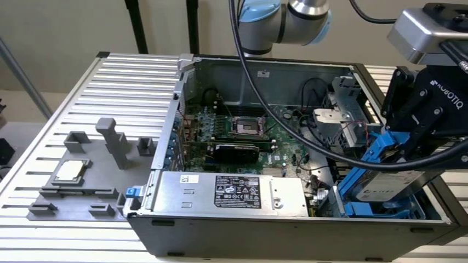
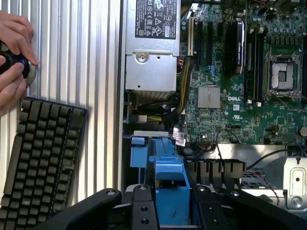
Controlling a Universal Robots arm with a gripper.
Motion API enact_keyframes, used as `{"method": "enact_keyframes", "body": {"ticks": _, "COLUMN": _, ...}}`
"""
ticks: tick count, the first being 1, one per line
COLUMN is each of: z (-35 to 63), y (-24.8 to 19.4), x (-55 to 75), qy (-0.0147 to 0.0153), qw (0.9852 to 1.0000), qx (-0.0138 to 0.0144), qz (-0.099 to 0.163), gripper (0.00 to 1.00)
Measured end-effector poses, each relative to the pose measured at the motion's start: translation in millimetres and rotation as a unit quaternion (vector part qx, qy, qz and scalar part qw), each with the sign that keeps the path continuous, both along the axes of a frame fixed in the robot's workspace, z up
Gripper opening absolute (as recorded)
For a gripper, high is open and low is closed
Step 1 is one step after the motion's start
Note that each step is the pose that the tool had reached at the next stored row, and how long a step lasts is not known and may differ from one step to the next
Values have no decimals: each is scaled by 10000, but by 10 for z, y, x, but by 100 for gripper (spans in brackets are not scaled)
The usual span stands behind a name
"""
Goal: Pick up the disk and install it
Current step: 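Insert the disk into the insertion slot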
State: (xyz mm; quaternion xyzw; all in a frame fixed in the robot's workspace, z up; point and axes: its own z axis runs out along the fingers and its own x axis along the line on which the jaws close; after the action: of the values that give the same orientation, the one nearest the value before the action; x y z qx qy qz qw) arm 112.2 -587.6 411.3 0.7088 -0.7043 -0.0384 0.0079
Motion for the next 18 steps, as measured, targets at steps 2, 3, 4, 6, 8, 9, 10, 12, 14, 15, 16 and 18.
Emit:
{"method": "enact_keyframes", "body": {"ticks": 2, "z": -31, "y": 0, "x": 1, "qy": 2, "qw": 10000, "qx": 2, "qz": 0, "gripper": 33}}
{"method": "enact_keyframes", "body": {"ticks": 3, "z": -45, "y": 0, "x": 1, "qy": 2, "qw": 10000, "qx": 4, "qz": 0, "gripper": 33}}
{"method": "enact_keyframes", "body": {"ticks": 4, "z": -61, "y": 0, "x": 2, "qy": 2, "qw": 10000, "qx": 6, "qz": 0, "gripper": 33}}
{"method": "enact_keyframes", "body": {"ticks": 6, "z": -92, "y": 0, "x": 3, "qy": 2, "qw": 10000, "qx": 11, "qz": 0, "gripper": 33}}
{"method": "enact_keyframes", "body": {"ticks": 8, "z": -123, "y": 0, "x": 4, "qy": 2, "qw": 10000, "qx": 15, "qz": 0, "gripper": 33}}
{"method": "enact_keyframes", "body": {"ticks": 9, "z": -139, "y": 0, "x": 4, "qy": 2, "qw": 10000, "qx": 17, "qz": 0, "gripper": 33}}
{"method": "enact_keyframes", "body": {"ticks": 10, "z": -155, "y": 0, "x": 4, "qy": 2, "qw": 10000, "qx": 18, "qz": 0, "gripper": 33}}
{"method": "enact_keyframes", "body": {"ticks": 12, "z": -186, "y": 0, "x": 4, "qy": 3, "qw": 10000, "qx": 21, "qz": 0, "gripper": 33}}
{"method": "enact_keyframes", "body": {"ticks": 14, "z": -217, "y": 0, "x": 5, "qy": 3, "qw": 10000, "qx": 24, "qz": 0, "gripper": 33}}
{"method": "enact_keyframes", "body": {"ticks": 15, "z": -231, "y": 0, "x": 4, "qy": 4, "qw": 10000, "qx": 25, "qz": 0, "gripper": 33}}
{"method": "enact_keyframes", "body": {"ticks": 16, "z": -246, "y": 0, "x": 4, "qy": 4, "qw": 10000, "qx": 28, "qz": 0, "gripper": 33}}
{"method": "enact_keyframes", "body": {"ticks": 18, "z": -276, "y": 0, "x": 4, "qy": 4, "qw": 10000, "qx": 32, "qz": 0, "gripper": 33}}
